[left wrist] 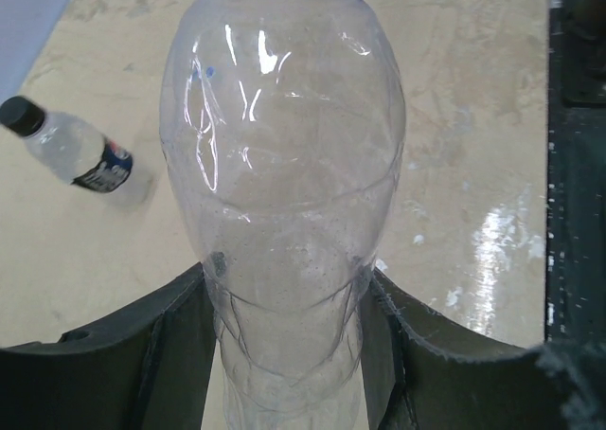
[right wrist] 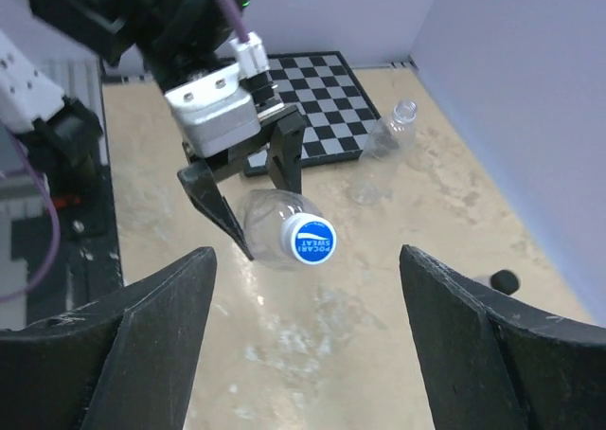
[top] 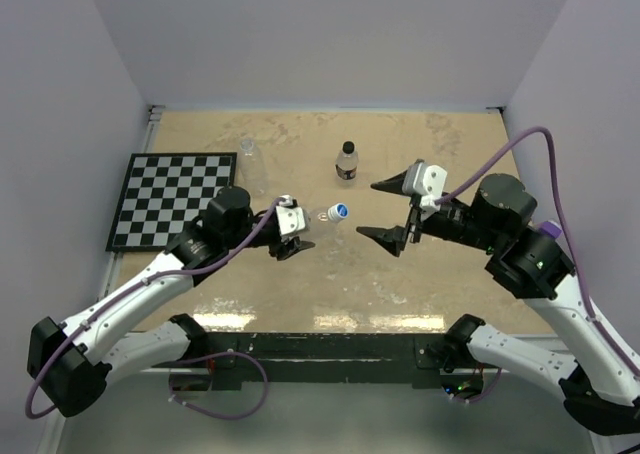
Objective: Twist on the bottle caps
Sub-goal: Screw the bottle cap onto the plastic bottle.
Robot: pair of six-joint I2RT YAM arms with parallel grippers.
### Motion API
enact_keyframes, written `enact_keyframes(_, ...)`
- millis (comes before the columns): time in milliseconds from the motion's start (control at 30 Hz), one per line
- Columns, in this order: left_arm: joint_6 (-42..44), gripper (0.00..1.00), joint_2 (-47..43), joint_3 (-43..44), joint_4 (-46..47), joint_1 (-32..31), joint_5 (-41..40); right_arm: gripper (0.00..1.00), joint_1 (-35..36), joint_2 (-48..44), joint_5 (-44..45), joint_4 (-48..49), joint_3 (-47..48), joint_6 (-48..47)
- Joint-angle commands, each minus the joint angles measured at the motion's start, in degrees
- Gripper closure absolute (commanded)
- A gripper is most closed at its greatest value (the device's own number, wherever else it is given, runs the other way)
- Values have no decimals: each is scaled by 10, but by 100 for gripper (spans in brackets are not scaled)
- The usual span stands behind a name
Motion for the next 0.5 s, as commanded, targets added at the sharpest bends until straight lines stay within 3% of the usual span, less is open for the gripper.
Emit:
enact_keyframes(0,29,100,27,42,-30,6,148,21,1,15,-60,-72,16,-152)
enact_keyframes(133,38,100,50,57,-55,7,186,26,1,38,-76,-101,31,-183)
enact_keyframes(300,40,100,47,54,-54,7,198,39,1,51,-95,-106,34,-190)
enact_keyframes(467,39,100,50,57,-55,7,206,44,1,63,-118,-116,38,-194)
